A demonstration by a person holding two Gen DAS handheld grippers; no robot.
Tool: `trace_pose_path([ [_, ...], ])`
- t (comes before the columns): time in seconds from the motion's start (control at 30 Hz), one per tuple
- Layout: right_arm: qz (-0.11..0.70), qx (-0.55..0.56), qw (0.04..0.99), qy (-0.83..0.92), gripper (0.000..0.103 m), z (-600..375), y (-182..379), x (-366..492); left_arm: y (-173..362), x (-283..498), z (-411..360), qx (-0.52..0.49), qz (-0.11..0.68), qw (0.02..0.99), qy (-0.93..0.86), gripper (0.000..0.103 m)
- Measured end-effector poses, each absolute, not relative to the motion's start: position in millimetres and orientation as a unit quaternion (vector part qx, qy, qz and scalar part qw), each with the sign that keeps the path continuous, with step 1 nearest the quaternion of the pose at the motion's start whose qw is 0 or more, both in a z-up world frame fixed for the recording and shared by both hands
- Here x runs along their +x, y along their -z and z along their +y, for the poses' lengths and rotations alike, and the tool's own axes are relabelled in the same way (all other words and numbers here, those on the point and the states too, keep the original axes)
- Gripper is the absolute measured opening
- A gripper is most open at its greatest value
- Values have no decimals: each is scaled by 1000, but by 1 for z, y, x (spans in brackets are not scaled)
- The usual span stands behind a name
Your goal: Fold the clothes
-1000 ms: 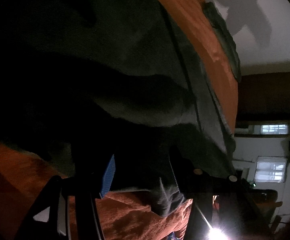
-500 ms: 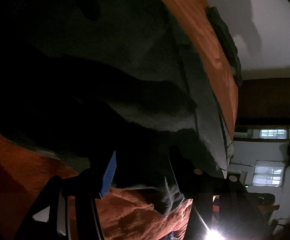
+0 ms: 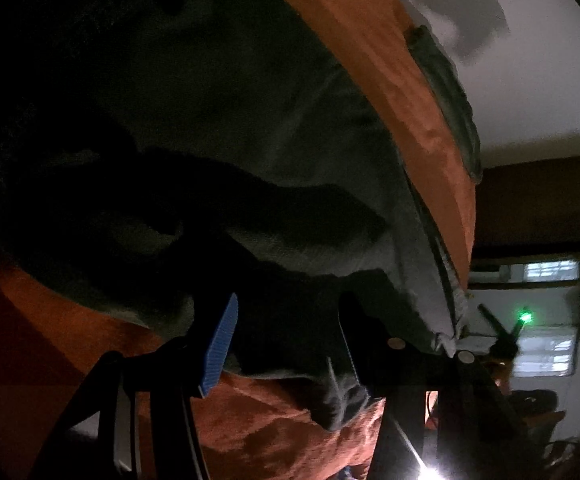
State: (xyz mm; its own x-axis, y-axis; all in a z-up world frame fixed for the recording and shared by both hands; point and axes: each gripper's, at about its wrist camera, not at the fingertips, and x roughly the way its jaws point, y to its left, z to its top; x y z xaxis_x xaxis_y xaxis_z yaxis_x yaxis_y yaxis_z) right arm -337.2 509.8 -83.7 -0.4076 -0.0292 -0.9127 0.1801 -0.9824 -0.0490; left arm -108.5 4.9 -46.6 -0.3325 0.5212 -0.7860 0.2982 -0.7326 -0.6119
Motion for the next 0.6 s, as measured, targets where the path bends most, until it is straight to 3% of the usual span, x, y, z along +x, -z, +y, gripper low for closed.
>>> trace_pose_path([
  [0.1,185,535,222,794,66,410,91,-336,31,-120,11,-562,-310,78,-762,54],
  [0.17,206,533,262,778,65,374,101,-349,20,-130,18,-556,-277,77,-780,54],
  [0.23,214,533,290,766,47,344,111,-365,11,-139,29,-551,-269,90,-785,54],
  [0.3,204,542,316,752,37,322,122,-383,9,-142,36,-547,-280,104,-782,54],
  [0.43,222,588,335,702,37,298,155,-395,17,-138,44,-557,-305,123,-763,54],
  [0.6,194,597,333,703,40,300,153,-401,26,-136,42,-571,-321,123,-746,54],
])
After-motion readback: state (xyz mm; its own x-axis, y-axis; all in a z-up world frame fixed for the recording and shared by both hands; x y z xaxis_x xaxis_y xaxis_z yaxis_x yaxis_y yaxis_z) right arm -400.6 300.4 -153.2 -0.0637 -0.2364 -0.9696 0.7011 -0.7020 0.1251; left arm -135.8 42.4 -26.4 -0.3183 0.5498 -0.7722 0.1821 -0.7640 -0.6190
